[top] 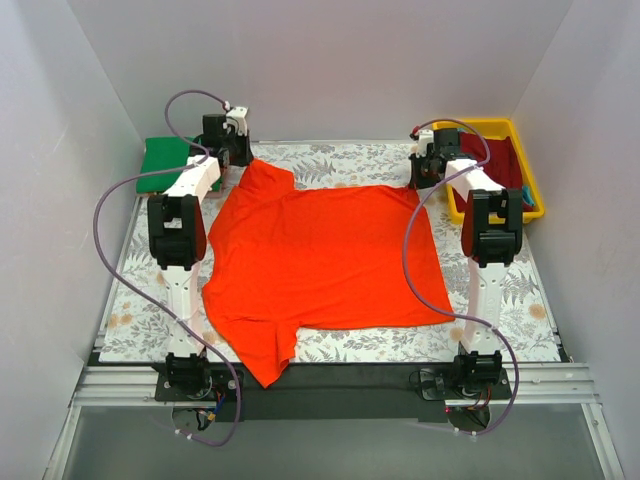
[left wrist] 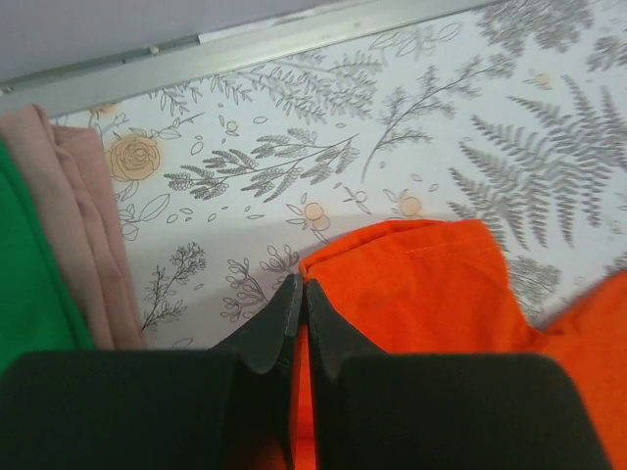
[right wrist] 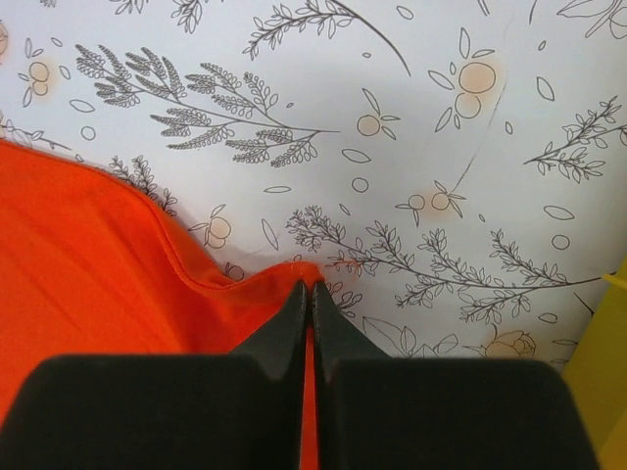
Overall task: Fold and stack the t-shirts
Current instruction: Fold the tshirt
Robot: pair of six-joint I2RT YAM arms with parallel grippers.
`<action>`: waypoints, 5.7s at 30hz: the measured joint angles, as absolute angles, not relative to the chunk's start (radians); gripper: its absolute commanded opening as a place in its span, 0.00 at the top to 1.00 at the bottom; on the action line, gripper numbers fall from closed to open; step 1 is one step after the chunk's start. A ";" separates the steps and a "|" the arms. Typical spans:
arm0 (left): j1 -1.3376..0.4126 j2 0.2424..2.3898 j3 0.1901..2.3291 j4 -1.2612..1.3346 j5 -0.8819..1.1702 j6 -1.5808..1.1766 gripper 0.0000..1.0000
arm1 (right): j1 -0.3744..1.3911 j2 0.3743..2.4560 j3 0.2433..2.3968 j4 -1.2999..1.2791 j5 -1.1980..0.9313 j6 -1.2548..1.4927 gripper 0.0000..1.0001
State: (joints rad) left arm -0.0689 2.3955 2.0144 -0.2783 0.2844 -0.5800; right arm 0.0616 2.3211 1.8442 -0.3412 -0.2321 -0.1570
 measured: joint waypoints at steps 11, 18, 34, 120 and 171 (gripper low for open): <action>-0.068 2.061 1.757 -0.201 0.353 -0.546 1.00 | 0.048 2.202 1.790 -0.349 -0.273 -0.166 0.99; -0.066 1.944 1.598 -0.208 0.359 -0.512 1.00 | 0.029 2.125 1.715 -0.352 -0.299 -0.186 0.99; -0.062 1.520 1.254 -0.260 0.378 -0.469 1.00 | 0.006 1.994 1.563 -0.371 -0.353 -0.236 0.99; -0.061 1.452 0.935 -0.583 0.458 -0.356 0.61 | -0.004 1.887 1.366 -0.541 -0.558 -0.422 0.60; 0.038 1.568 0.859 -0.681 0.474 -0.435 1.00 | 0.766 2.430 1.939 -0.258 -0.693 0.027 0.99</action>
State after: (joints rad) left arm 0.0376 1.5684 0.8589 -0.6807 0.4736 -0.4355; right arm 0.7658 2.4298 1.9388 -0.2584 -0.6926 0.0273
